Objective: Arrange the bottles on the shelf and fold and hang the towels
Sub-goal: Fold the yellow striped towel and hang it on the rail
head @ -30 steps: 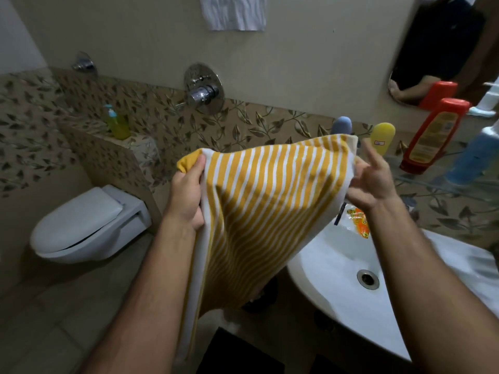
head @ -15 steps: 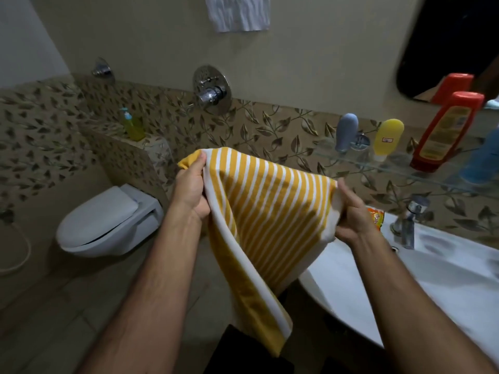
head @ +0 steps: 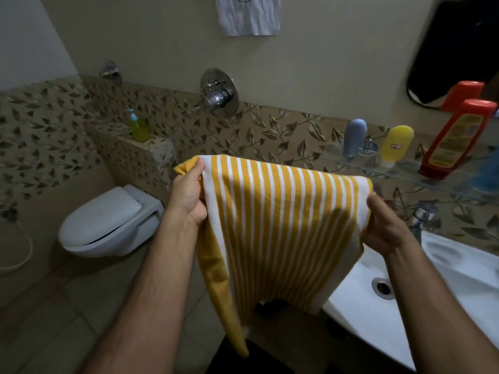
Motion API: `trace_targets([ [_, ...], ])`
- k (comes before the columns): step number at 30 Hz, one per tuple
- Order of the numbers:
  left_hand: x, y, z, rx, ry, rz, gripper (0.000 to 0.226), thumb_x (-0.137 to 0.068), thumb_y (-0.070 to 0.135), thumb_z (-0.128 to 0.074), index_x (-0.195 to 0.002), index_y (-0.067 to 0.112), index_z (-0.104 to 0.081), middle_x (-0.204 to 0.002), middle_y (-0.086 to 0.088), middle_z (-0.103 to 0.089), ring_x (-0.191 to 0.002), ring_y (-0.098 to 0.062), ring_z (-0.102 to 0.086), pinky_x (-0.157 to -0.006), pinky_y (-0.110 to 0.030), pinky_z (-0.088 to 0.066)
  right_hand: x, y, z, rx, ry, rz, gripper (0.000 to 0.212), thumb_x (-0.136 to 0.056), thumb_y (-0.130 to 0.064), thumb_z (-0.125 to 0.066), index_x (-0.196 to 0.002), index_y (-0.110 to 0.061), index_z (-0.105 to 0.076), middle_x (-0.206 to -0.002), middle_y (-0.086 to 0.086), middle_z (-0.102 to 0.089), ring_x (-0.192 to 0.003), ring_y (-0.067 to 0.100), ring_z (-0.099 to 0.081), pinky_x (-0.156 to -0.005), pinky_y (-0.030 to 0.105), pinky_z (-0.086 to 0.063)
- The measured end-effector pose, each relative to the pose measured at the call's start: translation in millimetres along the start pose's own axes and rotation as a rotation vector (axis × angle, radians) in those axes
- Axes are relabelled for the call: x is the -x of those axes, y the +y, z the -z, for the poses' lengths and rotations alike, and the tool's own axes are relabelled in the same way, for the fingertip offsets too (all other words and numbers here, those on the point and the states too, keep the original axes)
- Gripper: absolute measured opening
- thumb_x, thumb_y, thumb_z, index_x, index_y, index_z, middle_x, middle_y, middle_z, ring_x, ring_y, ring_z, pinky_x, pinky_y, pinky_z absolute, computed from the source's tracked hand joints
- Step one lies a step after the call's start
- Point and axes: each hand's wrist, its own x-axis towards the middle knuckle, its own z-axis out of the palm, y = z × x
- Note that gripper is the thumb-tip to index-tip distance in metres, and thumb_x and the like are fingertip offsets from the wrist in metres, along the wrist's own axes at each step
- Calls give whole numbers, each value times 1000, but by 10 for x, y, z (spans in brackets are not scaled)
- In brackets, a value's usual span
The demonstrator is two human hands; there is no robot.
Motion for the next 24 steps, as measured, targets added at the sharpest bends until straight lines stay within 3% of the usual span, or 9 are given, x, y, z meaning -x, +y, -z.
trace_targets([
  [1, -14, -7, -1, 6, 0, 10, 19, -95, 27, -59, -91, 11, -67, -77, -5, -75, -70, -17, -72, -54, -30, -57, 65, 68, -25, 85, -35, -68, 86, -30, -50, -97, -103, -14, -70, -91, 2, -78, -82, 18, -74, -60, 29, -59],
  [3, -54, -25, 41, 5, 4, 36, 19, -95, 27, -59, -94, 10, -67, -84, -8, -73, -74, -19, -71, -55, -31, -56, 114, 186, -102, 200, -83, -150, 104, -17, -45, -99, -109, -11, -65, -92, 5, -77, -82, 18, -74, -63, 28, -59],
  [8, -183, 28, 284, -43, 4, 147, 26, -94, 34, -59, -99, 9, -64, -94, -11, -69, -84, -25, -66, -61, -39, -51, -25, 76, -238, 75, -23, -66, 71, -37, -44, -97, -96, -12, -76, -96, 11, -76, -88, 27, -73, -65, 34, -61],
  [12, -225, 118, 327, -2, 10, 168, 25, -94, 34, -59, -90, 10, -63, -87, -10, -67, -81, -24, -64, -70, -43, -52, 5, 14, -277, 166, -170, -87, 85, -27, -46, -98, -100, -11, -74, -98, 11, -76, -86, 24, -74, -67, 33, -60],
  [14, -222, 115, 345, -13, 10, 187, 27, -94, 35, -59, -89, 9, -63, -88, -11, -66, -81, -24, -63, -70, -43, -51, 2, 39, -359, 261, -182, -152, 80, -37, -42, -98, -104, -9, -71, -104, 16, -74, -89, 26, -74, -69, 34, -60],
  [17, -258, 91, 444, -31, 3, 224, 28, -94, 37, -58, -93, 9, -64, -91, -12, -68, -82, -25, -63, -62, -41, -49, -50, 51, -547, 164, -35, -124, 51, -64, -39, -81, -103, -7, -71, -102, 16, -74, -90, 27, -74, -69, 36, -61],
  [21, -279, 119, 642, 12, -107, 191, 38, -95, 42, -54, -91, 10, -75, -93, -12, -75, -90, -26, -69, -74, -44, -53, -124, -2, -861, 19, 161, -98, 58, -74, -40, -66, -117, -1, -65, -113, 19, -71, -104, 30, -69, -85, 40, -57],
  [24, -289, 42, 778, 234, -222, 61, 61, -92, 61, -38, -92, 16, -80, -112, -11, -72, -106, -27, -67, -90, -43, -51, -122, -42, -1157, -150, 175, -85, 42, -92, -37, -54, -99, -1, -74, -109, 20, -72, -96, 29, -72, -81, 41, -60],
])
